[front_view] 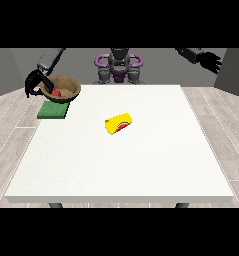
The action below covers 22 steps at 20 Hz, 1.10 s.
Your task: Pick the cup and pour the ball into the bowl, then pick the bowl and place it on the pad
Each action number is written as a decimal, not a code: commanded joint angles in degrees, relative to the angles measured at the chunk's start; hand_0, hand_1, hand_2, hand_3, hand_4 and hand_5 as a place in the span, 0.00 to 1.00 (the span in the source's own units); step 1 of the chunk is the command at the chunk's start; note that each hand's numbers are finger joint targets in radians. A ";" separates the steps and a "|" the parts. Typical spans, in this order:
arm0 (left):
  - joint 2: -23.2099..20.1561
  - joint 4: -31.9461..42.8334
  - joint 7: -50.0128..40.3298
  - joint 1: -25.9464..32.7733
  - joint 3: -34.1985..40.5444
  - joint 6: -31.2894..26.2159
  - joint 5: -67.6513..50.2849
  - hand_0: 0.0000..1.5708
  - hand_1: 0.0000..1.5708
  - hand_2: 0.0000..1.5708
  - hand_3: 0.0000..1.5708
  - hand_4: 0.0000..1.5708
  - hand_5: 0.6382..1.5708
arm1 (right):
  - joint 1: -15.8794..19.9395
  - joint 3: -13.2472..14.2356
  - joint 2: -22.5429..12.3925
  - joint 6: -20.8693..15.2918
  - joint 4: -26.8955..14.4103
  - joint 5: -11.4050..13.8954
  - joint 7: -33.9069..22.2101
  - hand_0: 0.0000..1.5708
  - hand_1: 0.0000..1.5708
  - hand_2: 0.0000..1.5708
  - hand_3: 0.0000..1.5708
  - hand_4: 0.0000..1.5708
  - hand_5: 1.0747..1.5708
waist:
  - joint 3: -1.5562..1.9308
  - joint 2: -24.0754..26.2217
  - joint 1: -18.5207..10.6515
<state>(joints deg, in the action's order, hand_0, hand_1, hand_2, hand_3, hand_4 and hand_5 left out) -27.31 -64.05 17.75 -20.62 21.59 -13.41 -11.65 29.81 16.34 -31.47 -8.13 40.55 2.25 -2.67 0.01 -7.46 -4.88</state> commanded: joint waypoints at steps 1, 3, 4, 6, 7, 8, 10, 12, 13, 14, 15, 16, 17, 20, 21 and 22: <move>-6.59 3.86 3.85 1.74 5.71 -5.94 -3.53 0.00 0.00 0.00 0.00 0.82 1.00 | -0.81 1.68 -1.93 0.12 0.32 -0.64 2.89 1.00 1.00 1.00 0.00 0.51 1.00 | -0.04 -1.64 -1.12; -9.98 6.43 1.89 -0.40 7.74 -8.47 -5.73 0.00 0.00 0.00 0.00 0.79 1.00 | -1.07 1.80 1.44 -1.94 -0.23 -1.03 4.51 1.00 1.00 1.00 0.00 0.50 0.99 | -0.02 -3.15 -0.56; -8.97 8.66 6.51 0.26 8.30 -8.09 -5.01 0.00 0.00 0.00 0.00 0.78 1.00 | 0.58 3.23 -0.23 -1.26 0.41 -2.20 5.04 1.00 1.00 1.00 0.00 0.51 0.99 | -0.03 -4.99 0.35; -11.66 10.50 5.04 -2.73 9.25 -7.86 -5.46 0.00 0.00 0.00 0.00 0.77 0.99 | 0.74 2.06 0.45 -0.19 -0.03 -1.50 6.25 1.00 1.00 1.00 0.00 0.48 0.99 | -0.02 -5.91 1.73; -10.42 8.87 4.91 -0.38 8.78 -9.26 -6.28 0.00 0.00 0.00 0.00 0.76 0.98 | 0.26 3.81 -0.96 -0.47 -2.58 -2.06 7.53 1.00 1.00 1.00 0.00 0.48 0.99 | 0.00 -5.25 -0.29; -9.74 8.68 7.56 1.20 8.10 -9.63 -5.02 0.00 0.00 0.00 0.00 0.76 0.99 | 0.99 4.71 -2.72 -0.18 -2.69 -2.67 4.88 1.00 1.00 1.00 0.00 0.44 0.99 | -0.01 -4.41 -0.52; -10.49 9.90 8.39 -0.60 8.58 -9.51 -5.14 0.00 0.00 0.00 0.00 0.76 0.99 | 3.35 6.70 -4.68 -3.11 -3.05 -3.36 2.26 1.00 1.00 1.00 0.45 0.00 0.98 | -0.03 -7.14 0.01; -10.18 7.97 6.20 -0.66 8.09 -8.99 -5.61 0.00 0.00 0.00 0.00 0.76 0.99 | 2.13 5.73 -5.76 -5.33 -5.67 -0.90 2.09 0.78 0.78 0.90 0.83 0.00 0.96 | -0.01 -6.61 -1.04; -10.43 5.99 6.26 -0.83 7.91 -11.03 -6.82 0.00 0.00 0.00 0.00 0.75 0.98 | 3.41 7.08 -6.34 -4.37 -8.16 -1.89 4.51 0.69 0.69 0.78 0.74 0.00 0.90 | 0.03 -8.89 -2.86; -12.36 6.40 2.92 -2.30 8.78 -9.93 -7.51 0.00 0.00 0.00 0.00 0.75 0.98 | 2.62 6.19 -3.02 -3.44 -8.44 -2.39 5.20 0.54 0.54 0.56 0.70 0.00 0.88 | 0.04 -7.58 -1.72; -9.04 6.62 6.15 -0.35 7.40 -7.02 -4.94 0.00 0.00 0.00 0.00 0.75 0.98 | 2.58 5.03 -3.19 -2.04 -7.68 -1.95 3.79 0.39 0.39 0.43 0.67 0.00 0.90 | 0.01 -5.65 -0.68; -13.10 7.08 3.25 -2.32 8.86 -10.93 -7.67 0.00 0.00 0.00 0.00 0.75 0.98 | 5.15 6.68 -5.90 -0.54 -8.73 -3.17 3.30 0.27 0.27 0.36 0.58 0.00 0.89 | 0.02 -7.75 -2.17; -11.77 7.92 6.38 -0.54 9.05 -10.85 -7.06 0.00 0.00 0.00 0.00 0.75 0.98 | 3.93 6.33 -5.43 1.46 -8.75 -3.42 5.00 0.20 0.20 0.31 0.46 0.00 0.85 | 0.01 -8.04 -1.91; -11.47 10.68 6.34 0.03 7.88 -9.47 -4.86 0.00 0.00 0.00 0.00 0.75 0.98 | 4.86 4.30 -5.02 1.86 -6.39 -2.66 -0.44 0.00 0.00 0.12 0.08 0.00 0.64 | -0.03 -3.24 0.12; -8.39 7.68 5.57 0.95 5.72 -7.87 -3.96 0.00 0.00 0.00 0.00 0.74 0.97 | 4.89 3.65 -3.24 0.41 -7.04 -2.09 -0.51 0.00 0.00 0.09 0.06 0.00 0.59 | -0.01 -1.63 -0.84; -6.76 1.52 -1.58 -2.29 2.93 -4.57 -4.02 0.00 0.00 0.00 0.00 0.69 1.00 | 4.91 4.44 -4.26 1.15 -9.81 -2.10 1.45 0.00 0.00 0.00 0.08 0.00 0.59 | 0.10 -1.53 -0.20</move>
<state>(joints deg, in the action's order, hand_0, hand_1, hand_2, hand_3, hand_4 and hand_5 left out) -36.98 -56.99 21.92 -21.29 28.22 -21.54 -16.75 34.01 21.06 -35.48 -7.94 32.98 -0.16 -0.86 0.02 -11.46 -5.53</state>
